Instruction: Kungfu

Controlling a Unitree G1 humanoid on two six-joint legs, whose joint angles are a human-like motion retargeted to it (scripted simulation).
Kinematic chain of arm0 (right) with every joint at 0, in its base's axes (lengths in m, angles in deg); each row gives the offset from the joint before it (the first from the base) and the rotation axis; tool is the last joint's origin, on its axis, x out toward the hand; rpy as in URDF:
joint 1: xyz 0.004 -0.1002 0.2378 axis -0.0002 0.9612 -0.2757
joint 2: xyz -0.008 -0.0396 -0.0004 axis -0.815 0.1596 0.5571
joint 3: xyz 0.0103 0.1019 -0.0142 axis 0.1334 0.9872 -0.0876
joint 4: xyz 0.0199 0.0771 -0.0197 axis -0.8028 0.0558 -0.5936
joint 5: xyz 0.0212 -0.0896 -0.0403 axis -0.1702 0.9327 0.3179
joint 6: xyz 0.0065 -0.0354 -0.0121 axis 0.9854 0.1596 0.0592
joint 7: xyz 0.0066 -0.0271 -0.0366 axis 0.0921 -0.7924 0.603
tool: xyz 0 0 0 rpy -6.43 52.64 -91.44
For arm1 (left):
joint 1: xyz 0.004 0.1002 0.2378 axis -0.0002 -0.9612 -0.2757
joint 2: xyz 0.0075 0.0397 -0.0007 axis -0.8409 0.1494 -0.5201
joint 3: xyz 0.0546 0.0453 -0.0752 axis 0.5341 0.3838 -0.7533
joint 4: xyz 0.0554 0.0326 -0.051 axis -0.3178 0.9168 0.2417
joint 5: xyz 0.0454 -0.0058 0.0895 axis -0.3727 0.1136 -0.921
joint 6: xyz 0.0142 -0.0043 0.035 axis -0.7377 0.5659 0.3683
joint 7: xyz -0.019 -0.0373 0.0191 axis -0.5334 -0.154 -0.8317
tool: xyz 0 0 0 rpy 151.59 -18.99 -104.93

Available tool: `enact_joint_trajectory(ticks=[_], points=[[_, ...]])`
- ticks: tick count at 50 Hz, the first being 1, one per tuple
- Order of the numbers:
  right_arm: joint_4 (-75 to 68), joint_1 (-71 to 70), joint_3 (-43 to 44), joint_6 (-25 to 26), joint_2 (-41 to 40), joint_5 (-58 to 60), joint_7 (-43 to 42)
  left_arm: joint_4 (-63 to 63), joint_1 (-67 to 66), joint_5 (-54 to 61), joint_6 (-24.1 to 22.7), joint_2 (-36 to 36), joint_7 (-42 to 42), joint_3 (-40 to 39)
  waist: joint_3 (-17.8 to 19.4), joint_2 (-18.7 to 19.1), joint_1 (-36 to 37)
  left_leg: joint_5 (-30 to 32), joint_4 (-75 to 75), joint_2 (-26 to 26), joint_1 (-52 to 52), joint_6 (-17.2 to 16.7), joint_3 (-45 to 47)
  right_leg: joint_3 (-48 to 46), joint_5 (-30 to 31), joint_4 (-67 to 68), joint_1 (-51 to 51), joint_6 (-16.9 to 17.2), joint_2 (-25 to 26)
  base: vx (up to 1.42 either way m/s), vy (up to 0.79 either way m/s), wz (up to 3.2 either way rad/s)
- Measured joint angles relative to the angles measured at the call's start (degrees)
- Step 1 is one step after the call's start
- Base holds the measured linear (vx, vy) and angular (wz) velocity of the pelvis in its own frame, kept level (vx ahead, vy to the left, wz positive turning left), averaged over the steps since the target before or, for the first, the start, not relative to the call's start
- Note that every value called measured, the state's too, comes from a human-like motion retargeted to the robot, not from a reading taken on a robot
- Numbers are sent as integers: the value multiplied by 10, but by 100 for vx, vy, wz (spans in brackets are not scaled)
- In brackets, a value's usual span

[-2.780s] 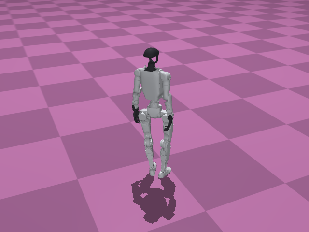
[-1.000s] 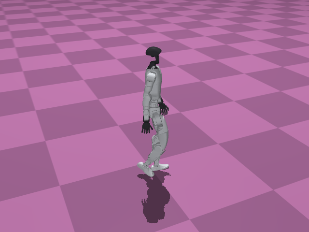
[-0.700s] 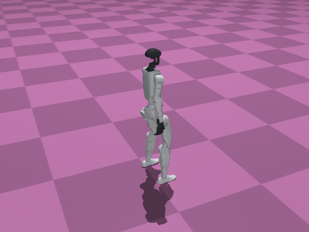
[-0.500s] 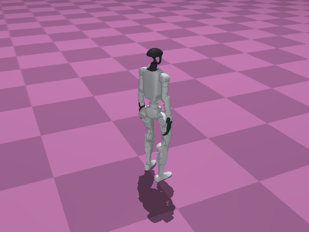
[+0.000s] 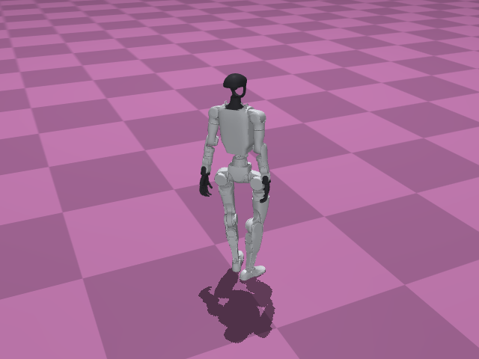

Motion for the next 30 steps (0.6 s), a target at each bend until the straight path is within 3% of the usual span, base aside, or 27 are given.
enact_joint_trajectory(ticks=[5,8,12,15,18,20,22,25,30], points=[[22,-14,5,7,5,46,35,-62,69,28,-28,8,35,26,0,8,5,-4,5,11,-6,0,-18,35,59,73,-40,26,0,7,7,19],[32,-26,15,12,0,11,49,-112,98,9,-50,4,-5,36,9,24,-6,-7,8,31,-2,-2,-31,58,80,137,-77,-1,16,6,7,22],[38,-32,35,17,-4,-40,30,-142,138,-22,-80,-17,-88,51,14,30,-15,-8,8,38,10,-2,-30,102,48,154,-114,10,27,1,3,7],[31,-30,45,8,-4,-60,9,-144,164,-43,-76,-32,-126,65,14,21,-13,-10,7,29,22,0,-22,105,46,97,-124,-9,-8,9,3,1],[12,-28,49,4,-2,-74,7,-141,180,-60,-67,-38,-123,75,22,12,-14,-15,13,22,36,1,-18,68,115,14,-112,-43,-56,11,4,11],[-6,-28,52,8,-4,-83,13,-138,184,-68,-66,-41,-113,78,28,-3,-22,-20,27,10,42,0,-20,22,204,-48,-98,-14,-91,12,0,37],[-26,-26,55,15,-10,-93,18,-135,182,-79,-63,-43,-104,75,29,-20,-24,-27,46,-1,40,-2,-22,-12,279,-87,-94,41,-117,13,-6,10],[-53,-24,62,19,-16,-107,8,-132,166,-94,-61,-38,-90,69,26,-35,14,-36,64,-5,33,-5,0,50,299,-61,-123,35,-126,15,-9,-61],[-50,-27,94,15,-22,-177,-5,-73,140,-84,-64,-30,-44,71,37,-23,-4,-38,66,-1,47,-1,-11,1,307,-59,-104,30,-119,3,3,21]])
